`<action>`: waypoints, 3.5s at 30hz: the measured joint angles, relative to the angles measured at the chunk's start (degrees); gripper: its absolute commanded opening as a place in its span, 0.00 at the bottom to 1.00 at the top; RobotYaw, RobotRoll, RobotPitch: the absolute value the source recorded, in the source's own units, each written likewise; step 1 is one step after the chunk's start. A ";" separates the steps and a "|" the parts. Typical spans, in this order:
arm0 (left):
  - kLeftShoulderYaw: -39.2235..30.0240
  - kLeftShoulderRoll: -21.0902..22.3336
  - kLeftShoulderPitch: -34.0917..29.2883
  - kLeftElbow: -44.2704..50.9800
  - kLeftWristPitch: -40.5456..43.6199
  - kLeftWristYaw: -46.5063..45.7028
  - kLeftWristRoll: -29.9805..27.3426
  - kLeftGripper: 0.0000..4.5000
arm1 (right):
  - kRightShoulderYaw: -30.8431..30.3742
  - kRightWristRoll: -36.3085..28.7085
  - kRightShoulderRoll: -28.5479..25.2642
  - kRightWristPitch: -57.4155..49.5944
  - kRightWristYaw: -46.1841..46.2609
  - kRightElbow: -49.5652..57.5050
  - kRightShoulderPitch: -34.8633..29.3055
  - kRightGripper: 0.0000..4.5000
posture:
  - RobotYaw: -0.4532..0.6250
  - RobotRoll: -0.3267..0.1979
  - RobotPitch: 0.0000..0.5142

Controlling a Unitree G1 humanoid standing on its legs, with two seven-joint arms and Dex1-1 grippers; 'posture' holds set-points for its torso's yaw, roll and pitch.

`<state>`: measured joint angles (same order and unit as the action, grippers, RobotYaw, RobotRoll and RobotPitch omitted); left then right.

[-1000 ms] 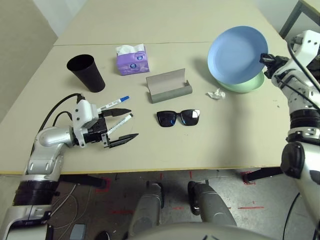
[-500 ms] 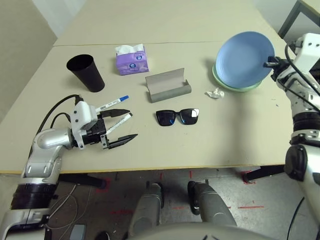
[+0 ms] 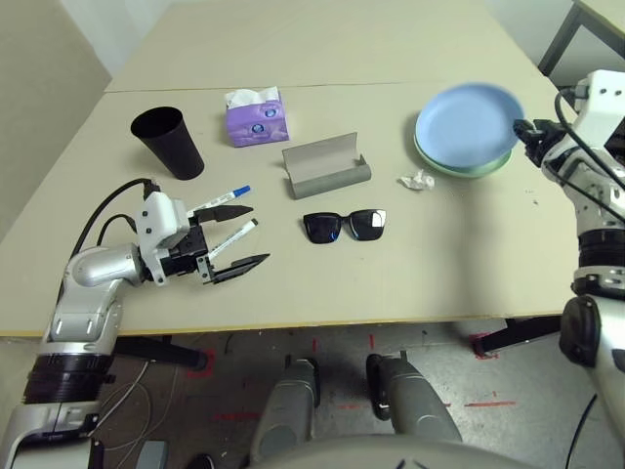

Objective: Organize and tidy the items on the table.

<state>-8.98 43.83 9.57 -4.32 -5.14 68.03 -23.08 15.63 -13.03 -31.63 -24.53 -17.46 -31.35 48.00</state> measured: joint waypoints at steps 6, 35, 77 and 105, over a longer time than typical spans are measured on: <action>-0.01 -0.01 0.28 -0.40 -0.05 -0.27 0.02 1.00 | 0.39 -1.55 -0.02 -3.19 -0.54 6.59 -3.67 0.99 | 0.31 0.62 0.37; -0.32 0.45 -0.97 0.37 4.69 1.28 -3.74 1.00 | -14.46 -3.83 6.03 -6.03 -19.14 21.08 -18.27 0.99 | 0.32 0.62 0.37; -1.31 -0.08 -2.12 6.69 10.96 0.58 -6.67 1.00 | -16.40 4.59 10.13 0.93 -14.11 13.33 -13.48 0.00 | 0.34 0.62 0.34; -1.78 -0.86 -1.91 6.67 10.28 -1.80 -6.44 1.00 | -17.06 7.34 10.73 -1.41 -11.35 12.98 -13.48 0.77 | 0.34 0.62 0.34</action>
<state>-10.76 42.97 7.66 2.35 5.14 66.23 -29.52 -1.43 -5.69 -20.89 -25.94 -28.80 -18.37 34.52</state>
